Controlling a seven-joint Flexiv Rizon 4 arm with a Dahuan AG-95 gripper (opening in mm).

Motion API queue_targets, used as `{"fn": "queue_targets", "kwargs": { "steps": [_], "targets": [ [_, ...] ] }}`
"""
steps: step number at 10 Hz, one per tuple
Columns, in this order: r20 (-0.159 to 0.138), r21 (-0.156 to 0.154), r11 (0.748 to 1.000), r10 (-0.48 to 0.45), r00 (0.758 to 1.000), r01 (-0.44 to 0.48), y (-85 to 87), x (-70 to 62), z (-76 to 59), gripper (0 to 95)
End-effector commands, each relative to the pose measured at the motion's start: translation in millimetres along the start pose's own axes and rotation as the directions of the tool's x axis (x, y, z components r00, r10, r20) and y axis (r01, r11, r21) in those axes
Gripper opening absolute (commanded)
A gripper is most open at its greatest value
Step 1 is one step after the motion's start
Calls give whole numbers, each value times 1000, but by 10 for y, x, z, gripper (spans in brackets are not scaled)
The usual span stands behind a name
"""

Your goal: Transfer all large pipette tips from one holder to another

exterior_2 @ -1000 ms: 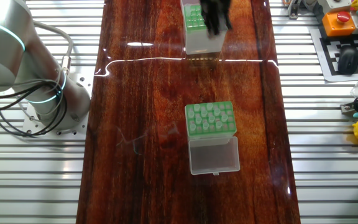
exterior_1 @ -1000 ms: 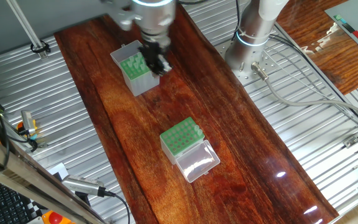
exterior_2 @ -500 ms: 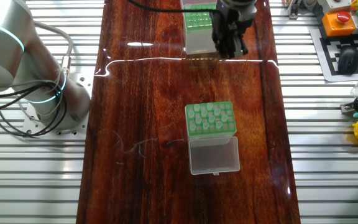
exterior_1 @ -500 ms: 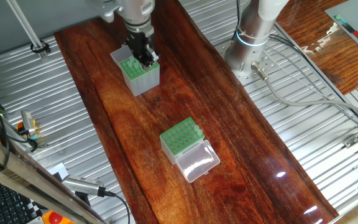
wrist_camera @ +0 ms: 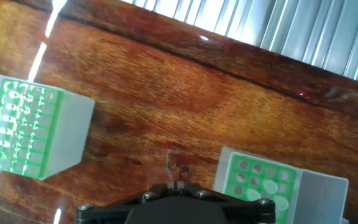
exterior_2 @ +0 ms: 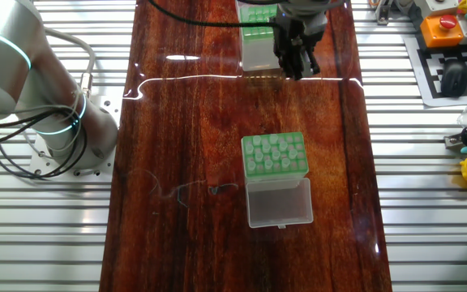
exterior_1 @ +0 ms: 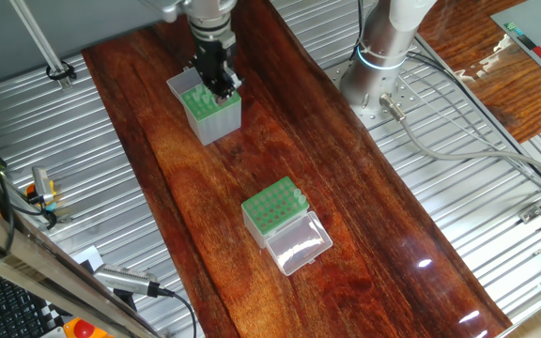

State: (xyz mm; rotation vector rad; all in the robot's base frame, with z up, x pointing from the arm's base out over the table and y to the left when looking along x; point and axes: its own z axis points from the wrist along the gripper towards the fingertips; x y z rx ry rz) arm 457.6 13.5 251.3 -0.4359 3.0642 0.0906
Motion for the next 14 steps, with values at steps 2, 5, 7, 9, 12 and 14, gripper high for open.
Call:
{"fn": "queue_targets", "kwargs": {
  "steps": [2, 5, 7, 9, 12, 14],
  "targets": [
    [-38, 44, 996, 82, 996, -81, -604, 46, 19, 0],
    [-40, 41, 997, 63, 997, -61, -732, 63, 24, 0],
    [-29, 41, 996, 79, 996, -78, -732, 63, 24, 0],
    [-25, 45, 989, 139, 990, -138, -732, 63, 24, 190],
    [-11, 54, 975, 217, 976, -216, -732, 63, 24, 190],
    [-4, 48, 974, 221, 975, -221, -897, 78, 50, 190]
  ]
}}
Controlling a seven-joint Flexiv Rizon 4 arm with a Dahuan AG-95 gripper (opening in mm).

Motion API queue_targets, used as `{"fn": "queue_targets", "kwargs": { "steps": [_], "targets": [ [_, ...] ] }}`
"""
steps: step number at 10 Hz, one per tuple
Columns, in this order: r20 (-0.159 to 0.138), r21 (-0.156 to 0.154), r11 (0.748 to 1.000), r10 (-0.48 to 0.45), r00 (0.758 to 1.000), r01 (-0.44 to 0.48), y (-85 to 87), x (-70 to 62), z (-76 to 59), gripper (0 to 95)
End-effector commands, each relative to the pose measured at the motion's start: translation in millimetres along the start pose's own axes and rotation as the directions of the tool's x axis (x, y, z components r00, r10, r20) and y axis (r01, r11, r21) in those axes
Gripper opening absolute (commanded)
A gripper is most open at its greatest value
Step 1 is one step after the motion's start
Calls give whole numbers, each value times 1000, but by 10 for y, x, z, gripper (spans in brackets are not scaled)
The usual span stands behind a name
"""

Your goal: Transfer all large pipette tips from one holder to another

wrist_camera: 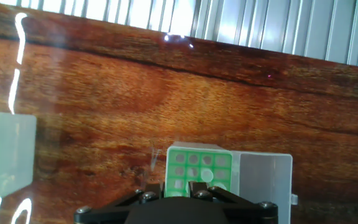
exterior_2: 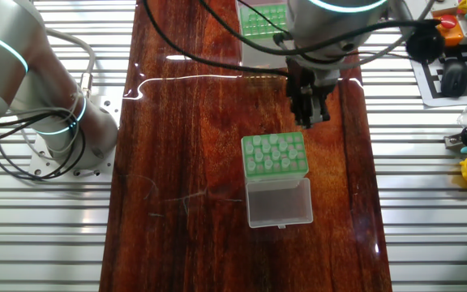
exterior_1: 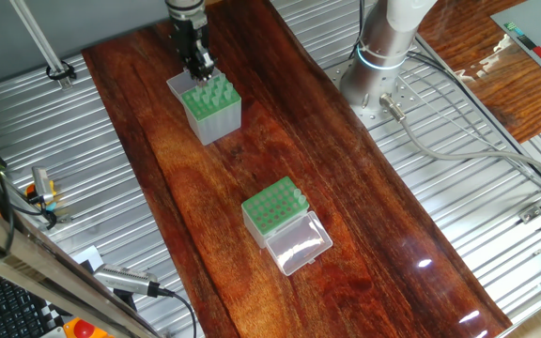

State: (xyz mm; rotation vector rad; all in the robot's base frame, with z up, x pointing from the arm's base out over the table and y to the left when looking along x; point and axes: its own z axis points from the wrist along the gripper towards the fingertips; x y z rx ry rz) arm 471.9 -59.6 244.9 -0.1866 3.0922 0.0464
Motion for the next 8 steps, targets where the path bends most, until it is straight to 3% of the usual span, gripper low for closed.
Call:
{"fn": "queue_targets", "kwargs": {
  "steps": [1, 3, 4, 5, 8],
  "targets": [
    [-8, 8, 998, 58, 998, -58, -288, -30, 44, 190],
    [-17, 7, 999, 51, 999, -51, -522, -41, 69, 190],
    [-20, 5, 998, 57, 998, -57, -540, -33, 77, 190],
    [-19, 4, 998, 56, 998, -56, -540, -33, 77, 380],
    [-29, 2, 998, 67, 997, -67, -540, -33, 77, 380]
  ]
}}
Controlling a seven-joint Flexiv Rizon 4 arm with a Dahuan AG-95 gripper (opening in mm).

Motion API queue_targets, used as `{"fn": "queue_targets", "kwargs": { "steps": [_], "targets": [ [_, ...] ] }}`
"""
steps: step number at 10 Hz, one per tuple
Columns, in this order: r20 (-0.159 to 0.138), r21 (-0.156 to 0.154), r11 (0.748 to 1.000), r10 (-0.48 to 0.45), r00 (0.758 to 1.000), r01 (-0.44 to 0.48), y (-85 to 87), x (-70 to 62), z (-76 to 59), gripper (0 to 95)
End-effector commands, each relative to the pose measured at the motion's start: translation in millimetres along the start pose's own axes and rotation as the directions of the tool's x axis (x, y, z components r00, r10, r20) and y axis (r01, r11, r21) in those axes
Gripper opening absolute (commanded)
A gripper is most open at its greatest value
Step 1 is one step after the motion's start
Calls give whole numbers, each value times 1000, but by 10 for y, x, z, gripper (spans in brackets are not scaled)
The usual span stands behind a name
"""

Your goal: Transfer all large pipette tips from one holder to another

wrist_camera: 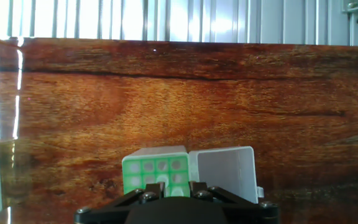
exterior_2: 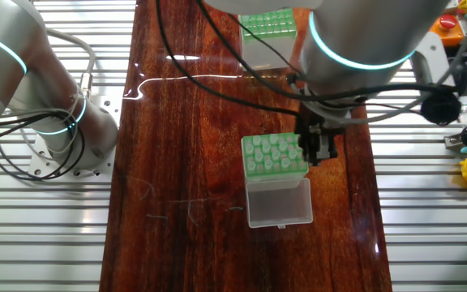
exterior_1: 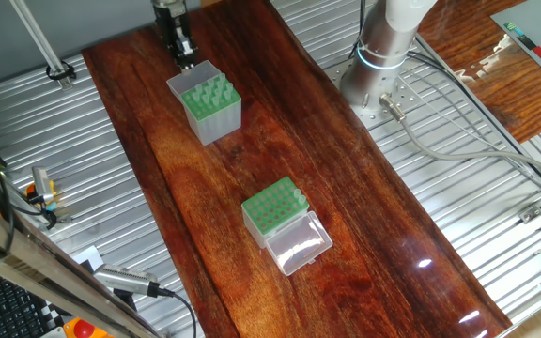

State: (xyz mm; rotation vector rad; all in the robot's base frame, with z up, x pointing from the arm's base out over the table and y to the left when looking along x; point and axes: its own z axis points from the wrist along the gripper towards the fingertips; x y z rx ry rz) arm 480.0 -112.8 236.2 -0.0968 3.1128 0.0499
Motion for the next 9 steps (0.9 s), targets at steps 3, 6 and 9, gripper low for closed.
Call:
{"fn": "queue_targets", "kwargs": {
  "steps": [3, 6, 9],
  "targets": [
    [-12, -1, 1000, 14, 1000, -14, 17, -8, 28, 380],
    [-5, 5, 1000, 18, 1000, -18, 111, 28, 196, 190],
    [0, 12, 1000, 20, 1000, -20, 96, 16, 376, 190]
  ]
}}
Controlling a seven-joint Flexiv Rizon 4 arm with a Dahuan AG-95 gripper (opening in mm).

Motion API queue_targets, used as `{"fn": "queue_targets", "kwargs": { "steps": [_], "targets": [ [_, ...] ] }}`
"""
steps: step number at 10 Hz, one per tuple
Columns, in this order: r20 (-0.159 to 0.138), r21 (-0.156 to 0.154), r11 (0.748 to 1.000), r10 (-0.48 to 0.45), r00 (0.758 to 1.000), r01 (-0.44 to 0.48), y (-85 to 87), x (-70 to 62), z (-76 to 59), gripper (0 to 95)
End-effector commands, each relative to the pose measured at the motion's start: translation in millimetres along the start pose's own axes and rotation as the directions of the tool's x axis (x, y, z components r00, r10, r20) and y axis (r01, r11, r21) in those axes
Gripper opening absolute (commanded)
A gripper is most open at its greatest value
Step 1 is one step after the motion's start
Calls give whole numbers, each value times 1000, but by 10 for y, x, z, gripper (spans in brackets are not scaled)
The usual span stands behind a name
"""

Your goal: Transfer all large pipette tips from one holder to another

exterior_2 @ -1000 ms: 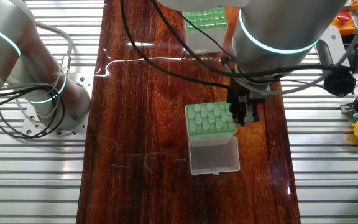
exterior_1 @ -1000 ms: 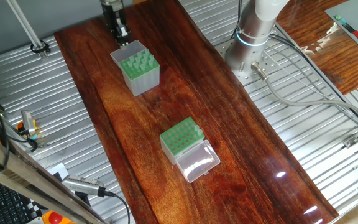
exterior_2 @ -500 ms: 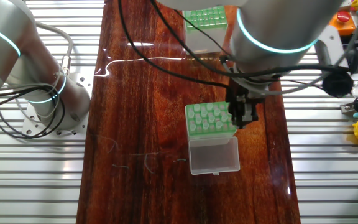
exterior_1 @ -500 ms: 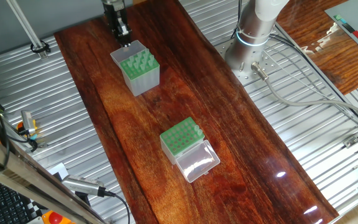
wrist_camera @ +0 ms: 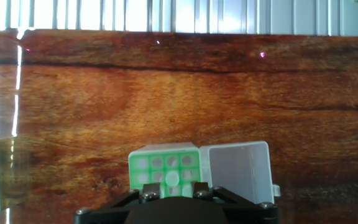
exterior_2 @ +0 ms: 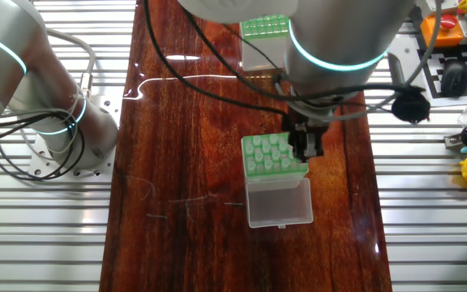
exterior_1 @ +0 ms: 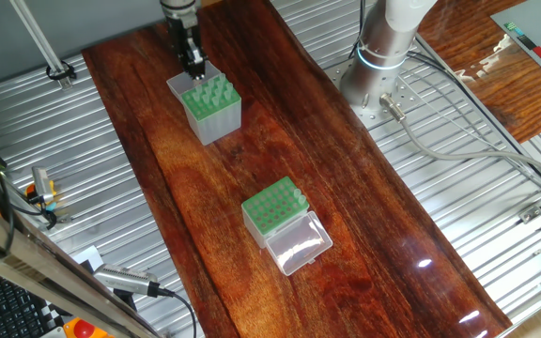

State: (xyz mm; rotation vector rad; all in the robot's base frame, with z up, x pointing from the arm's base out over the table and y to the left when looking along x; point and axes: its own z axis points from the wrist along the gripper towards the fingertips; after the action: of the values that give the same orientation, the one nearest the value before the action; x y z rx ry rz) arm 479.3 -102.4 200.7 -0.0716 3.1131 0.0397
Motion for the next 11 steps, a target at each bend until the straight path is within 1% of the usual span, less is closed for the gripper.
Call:
{"fn": "queue_targets", "kwargs": {
  "steps": [1, 3, 4, 6, 8, 9, 11],
  "targets": [
    [0, 9, 1000, 8, 1000, -8, -2, 6, 76, 190],
    [-4, -2, 1000, 5, 1000, -5, -12, 8, 70, 190],
    [-8, -6, 1000, -14, 1000, 14, -12, 8, 70, 190],
    [-22, -7, 1000, -16, 1000, 16, -12, 8, 70, 190],
    [-23, -8, 1000, -15, 1000, 14, -12, 8, 70, 190],
    [-20, -6, 1000, -6, 1000, 6, -2, -13, 145, 190],
    [-19, -2, 1000, 0, 1000, 0, 32, -46, 254, 190]
  ]
}}
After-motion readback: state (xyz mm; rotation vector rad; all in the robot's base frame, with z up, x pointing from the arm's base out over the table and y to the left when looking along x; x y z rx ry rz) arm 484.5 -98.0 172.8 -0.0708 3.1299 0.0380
